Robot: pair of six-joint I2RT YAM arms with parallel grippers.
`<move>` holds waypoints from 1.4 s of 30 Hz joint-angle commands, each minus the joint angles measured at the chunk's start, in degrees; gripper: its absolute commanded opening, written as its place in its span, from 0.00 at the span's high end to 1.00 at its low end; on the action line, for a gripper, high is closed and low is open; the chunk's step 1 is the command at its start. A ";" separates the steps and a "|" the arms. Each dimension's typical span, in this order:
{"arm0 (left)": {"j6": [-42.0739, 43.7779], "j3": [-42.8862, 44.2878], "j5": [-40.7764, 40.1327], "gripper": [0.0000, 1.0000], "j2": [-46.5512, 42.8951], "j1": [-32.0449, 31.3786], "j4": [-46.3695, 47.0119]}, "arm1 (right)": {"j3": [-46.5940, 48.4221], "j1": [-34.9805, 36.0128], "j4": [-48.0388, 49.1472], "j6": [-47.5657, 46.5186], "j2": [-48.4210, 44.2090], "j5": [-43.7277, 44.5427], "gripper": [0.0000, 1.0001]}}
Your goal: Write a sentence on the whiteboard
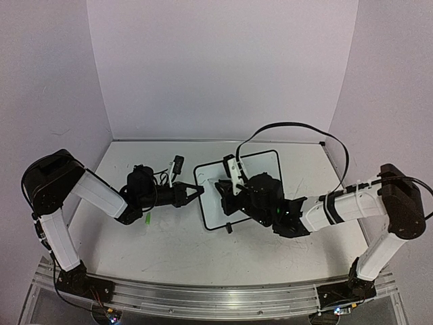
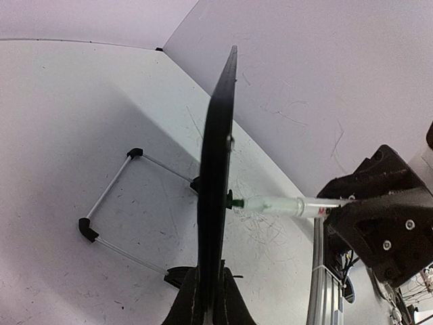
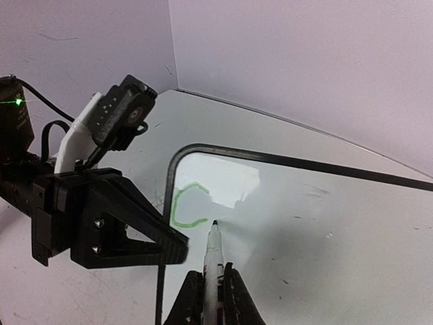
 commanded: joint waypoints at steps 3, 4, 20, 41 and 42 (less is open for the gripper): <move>-0.08 -0.59 -0.75 1.00 -1.31 0.57 -0.31 | -4.43 -1.15 4.72 -0.86 -4.86 -0.95 1.00; -0.08 -0.55 -0.76 1.00 -1.22 0.57 -0.31 | -3.41 -1.16 4.24 -0.85 -3.77 -1.19 1.00; -0.17 -0.05 -0.34 1.00 -0.77 0.58 -0.31 | -0.15 -1.19 5.43 -2.89 -0.87 -3.94 1.00; 0.09 -0.14 -0.35 1.00 -0.87 0.57 -0.30 | 1.20 -1.27 4.68 -2.28 1.39 -1.87 1.00; 0.09 -0.14 -0.38 1.00 -0.86 0.57 -0.31 | 1.23 -1.27 4.58 -2.28 1.44 -1.90 1.00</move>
